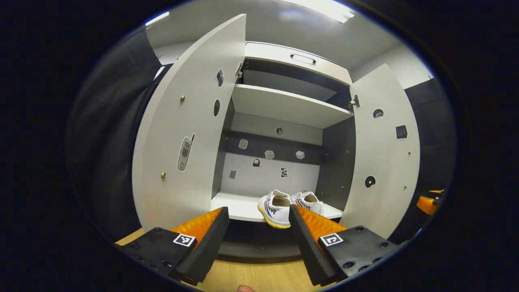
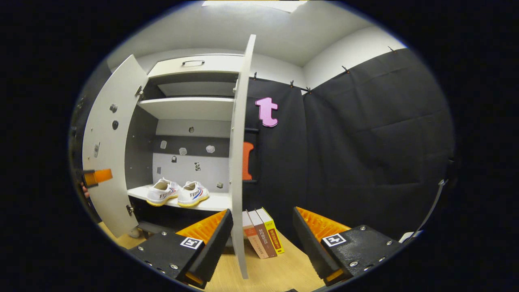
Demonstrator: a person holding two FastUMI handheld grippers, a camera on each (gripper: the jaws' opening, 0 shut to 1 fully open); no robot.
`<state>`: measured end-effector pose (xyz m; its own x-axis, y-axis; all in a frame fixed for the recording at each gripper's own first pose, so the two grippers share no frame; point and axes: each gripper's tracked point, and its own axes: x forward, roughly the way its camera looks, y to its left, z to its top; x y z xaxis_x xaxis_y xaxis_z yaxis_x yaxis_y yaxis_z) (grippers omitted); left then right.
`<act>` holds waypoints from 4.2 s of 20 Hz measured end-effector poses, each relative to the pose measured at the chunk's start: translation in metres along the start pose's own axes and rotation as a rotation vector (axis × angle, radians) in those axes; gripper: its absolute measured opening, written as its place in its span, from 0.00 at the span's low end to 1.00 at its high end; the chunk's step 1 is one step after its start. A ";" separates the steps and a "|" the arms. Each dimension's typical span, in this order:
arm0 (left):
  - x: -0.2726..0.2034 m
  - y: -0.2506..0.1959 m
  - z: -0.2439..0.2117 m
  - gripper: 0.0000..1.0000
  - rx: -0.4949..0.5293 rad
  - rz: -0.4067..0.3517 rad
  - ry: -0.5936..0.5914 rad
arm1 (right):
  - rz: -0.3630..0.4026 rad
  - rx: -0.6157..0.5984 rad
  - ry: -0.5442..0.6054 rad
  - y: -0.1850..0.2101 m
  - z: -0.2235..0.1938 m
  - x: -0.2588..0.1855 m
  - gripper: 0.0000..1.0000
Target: Grab one shoe with the right hand and put it into the shoe cabinet, grab the other shoe with the left hand and put it into the shoe cabinet; then close the right door with the right hand and the left door with the left hand.
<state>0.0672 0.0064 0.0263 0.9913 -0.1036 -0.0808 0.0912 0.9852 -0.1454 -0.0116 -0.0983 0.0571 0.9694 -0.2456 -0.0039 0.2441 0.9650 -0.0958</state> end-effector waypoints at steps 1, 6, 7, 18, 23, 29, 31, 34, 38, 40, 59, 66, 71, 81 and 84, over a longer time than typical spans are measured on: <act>-0.022 -0.003 -0.013 0.99 -0.016 0.015 0.017 | 0.014 0.015 0.000 -0.008 0.008 0.007 0.92; -0.055 -0.019 -0.044 0.96 -0.042 0.031 0.009 | 0.052 0.009 -0.041 -0.045 0.043 0.062 0.92; -0.058 -0.016 -0.045 0.96 -0.009 0.054 0.002 | 0.061 0.003 -0.048 -0.048 0.049 0.074 0.92; -0.081 -0.005 -0.068 0.96 -0.040 0.123 0.045 | 0.185 0.012 -0.039 -0.033 0.061 0.134 0.89; -0.075 -0.003 -0.071 0.96 -0.018 0.106 0.050 | 0.245 0.006 -0.051 0.012 0.064 0.122 0.89; -0.063 -0.001 -0.080 0.96 -0.002 0.056 0.073 | 0.281 0.016 -0.056 0.068 0.066 0.115 0.89; -0.060 0.003 -0.084 0.96 -0.003 0.048 0.083 | 0.294 0.007 -0.062 0.089 0.064 0.114 0.88; -0.056 0.012 -0.088 0.96 -0.007 0.044 0.091 | 0.355 0.040 -0.039 0.132 0.057 0.122 0.95; -0.054 0.028 -0.089 0.99 -0.010 0.059 0.089 | 0.426 0.055 -0.013 0.195 0.041 0.142 0.96; -0.055 0.034 -0.091 0.99 -0.015 0.070 0.095 | 0.411 0.036 -0.016 0.206 0.039 0.149 0.96; -0.077 0.036 -0.030 0.96 -0.042 0.156 -0.006 | 0.381 0.019 -0.077 0.181 0.015 0.069 0.91; -0.108 0.077 0.006 0.96 0.014 0.293 -0.062 | 0.408 0.089 -0.079 0.166 -0.031 -0.010 0.92; -0.123 0.115 0.028 0.95 0.005 0.379 -0.085 | 0.393 0.112 -0.010 0.154 -0.063 -0.028 0.92; -0.061 0.255 0.099 0.96 -0.001 0.463 -0.132 | 0.374 0.121 0.037 0.146 -0.073 -0.027 0.92; -0.029 0.259 0.097 0.96 0.025 0.431 -0.123 | 0.362 0.107 0.028 0.141 -0.070 -0.024 0.92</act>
<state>0.0712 0.2777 0.0869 0.9429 0.3329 -0.0108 -0.3323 0.9378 -0.1004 -0.0022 0.0374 -0.0256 0.9927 0.1120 -0.0457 -0.1112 0.9936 0.0214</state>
